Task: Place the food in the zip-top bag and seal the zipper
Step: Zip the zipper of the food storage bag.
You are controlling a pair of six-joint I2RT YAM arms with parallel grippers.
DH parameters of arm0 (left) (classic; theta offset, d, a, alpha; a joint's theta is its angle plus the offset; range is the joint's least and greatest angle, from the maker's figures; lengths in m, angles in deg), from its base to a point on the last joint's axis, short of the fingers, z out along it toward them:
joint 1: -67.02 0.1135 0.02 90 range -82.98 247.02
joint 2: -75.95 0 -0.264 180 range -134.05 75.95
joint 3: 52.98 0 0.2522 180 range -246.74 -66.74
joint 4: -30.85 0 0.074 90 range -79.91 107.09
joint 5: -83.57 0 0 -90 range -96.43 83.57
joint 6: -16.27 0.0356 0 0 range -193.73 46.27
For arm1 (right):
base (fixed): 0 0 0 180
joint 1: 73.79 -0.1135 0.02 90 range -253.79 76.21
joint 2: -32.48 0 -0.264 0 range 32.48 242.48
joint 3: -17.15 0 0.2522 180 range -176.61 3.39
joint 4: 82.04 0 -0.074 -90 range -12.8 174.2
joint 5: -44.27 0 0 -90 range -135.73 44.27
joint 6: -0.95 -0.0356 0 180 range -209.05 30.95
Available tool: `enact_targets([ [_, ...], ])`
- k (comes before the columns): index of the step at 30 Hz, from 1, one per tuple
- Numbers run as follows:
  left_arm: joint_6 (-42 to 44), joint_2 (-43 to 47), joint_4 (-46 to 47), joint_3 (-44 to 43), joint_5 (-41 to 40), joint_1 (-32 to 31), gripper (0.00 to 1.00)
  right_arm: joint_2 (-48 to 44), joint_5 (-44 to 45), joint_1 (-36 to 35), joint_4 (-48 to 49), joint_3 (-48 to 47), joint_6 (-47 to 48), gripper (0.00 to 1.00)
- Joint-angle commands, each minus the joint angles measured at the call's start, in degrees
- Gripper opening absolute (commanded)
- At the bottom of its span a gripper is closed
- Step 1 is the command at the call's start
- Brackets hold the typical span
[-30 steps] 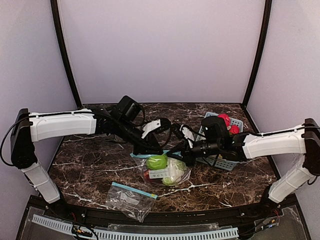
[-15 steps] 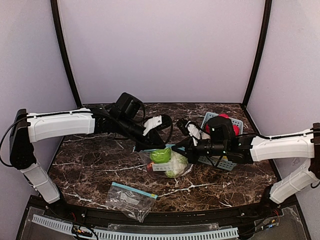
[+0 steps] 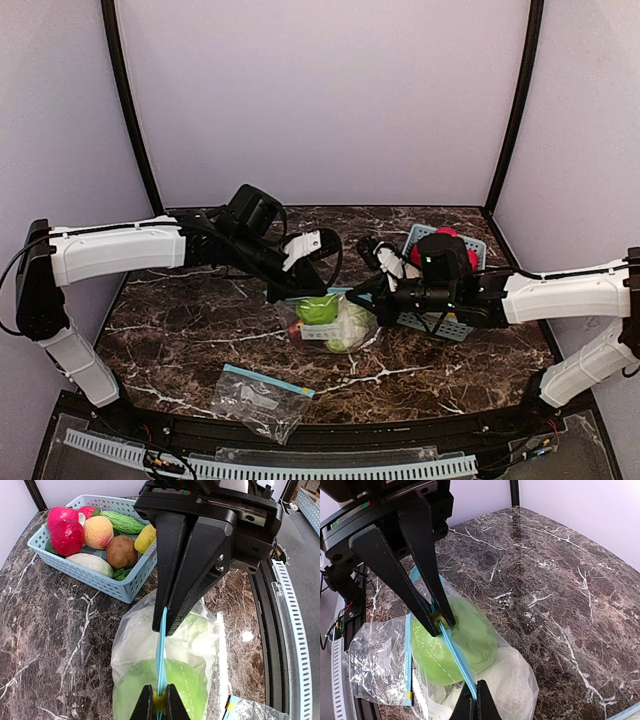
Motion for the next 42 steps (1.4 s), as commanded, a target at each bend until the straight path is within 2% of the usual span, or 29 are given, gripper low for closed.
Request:
enact_targets([
  [1,0.82,3.83,-17.74,2.92,-8.92,5.54,0.01,-2.89,11.22,4.74,-7.26,2.62,-1.34,0.00],
  [17,1.07,4.54,-18.65,3.21,-12.31,6.49,0.01,-3.05,11.25,6.98,-7.26,2.44,-0.37,0.00],
  [42,2.05,1.85,-28.73,-1.06,-20.45,6.95,0.01,-2.01,11.24,7.49,-6.73,2.27,0.15,0.00],
])
